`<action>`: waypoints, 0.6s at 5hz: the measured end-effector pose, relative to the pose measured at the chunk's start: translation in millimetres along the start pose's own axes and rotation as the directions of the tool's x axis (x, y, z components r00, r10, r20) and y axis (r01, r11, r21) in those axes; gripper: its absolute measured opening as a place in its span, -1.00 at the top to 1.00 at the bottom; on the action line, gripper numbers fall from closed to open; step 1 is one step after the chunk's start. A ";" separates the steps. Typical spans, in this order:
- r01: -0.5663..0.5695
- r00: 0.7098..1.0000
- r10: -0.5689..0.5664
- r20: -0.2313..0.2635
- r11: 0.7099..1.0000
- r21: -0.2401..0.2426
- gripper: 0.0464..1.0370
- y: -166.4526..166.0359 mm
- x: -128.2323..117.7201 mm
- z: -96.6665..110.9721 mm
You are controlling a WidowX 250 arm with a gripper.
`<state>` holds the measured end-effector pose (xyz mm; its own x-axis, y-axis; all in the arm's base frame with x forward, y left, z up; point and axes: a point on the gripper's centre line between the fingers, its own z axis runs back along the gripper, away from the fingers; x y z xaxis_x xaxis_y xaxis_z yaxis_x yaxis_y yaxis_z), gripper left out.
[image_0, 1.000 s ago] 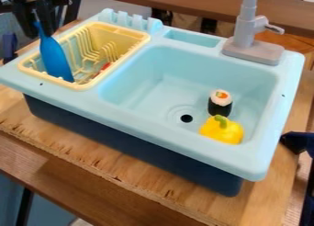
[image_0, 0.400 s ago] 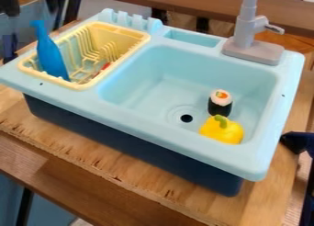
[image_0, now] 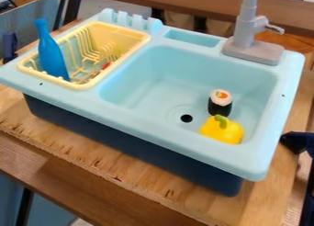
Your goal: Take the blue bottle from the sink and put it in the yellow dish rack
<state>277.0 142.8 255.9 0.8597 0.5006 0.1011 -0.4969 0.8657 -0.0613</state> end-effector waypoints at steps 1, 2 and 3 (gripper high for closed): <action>0.051 0.999 -0.051 0.005 0.997 0.053 -0.93 -12.2 -6.4 6.9; 0.129 0.992 -0.127 -0.030 0.989 0.078 -0.93 -23.5 -13.4 10.7; 0.136 0.991 -0.134 -0.030 0.988 0.079 -0.93 -25.5 -13.7 10.6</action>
<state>276.6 113.8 266.6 0.9217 0.3799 0.0786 -0.3832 0.9231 0.0317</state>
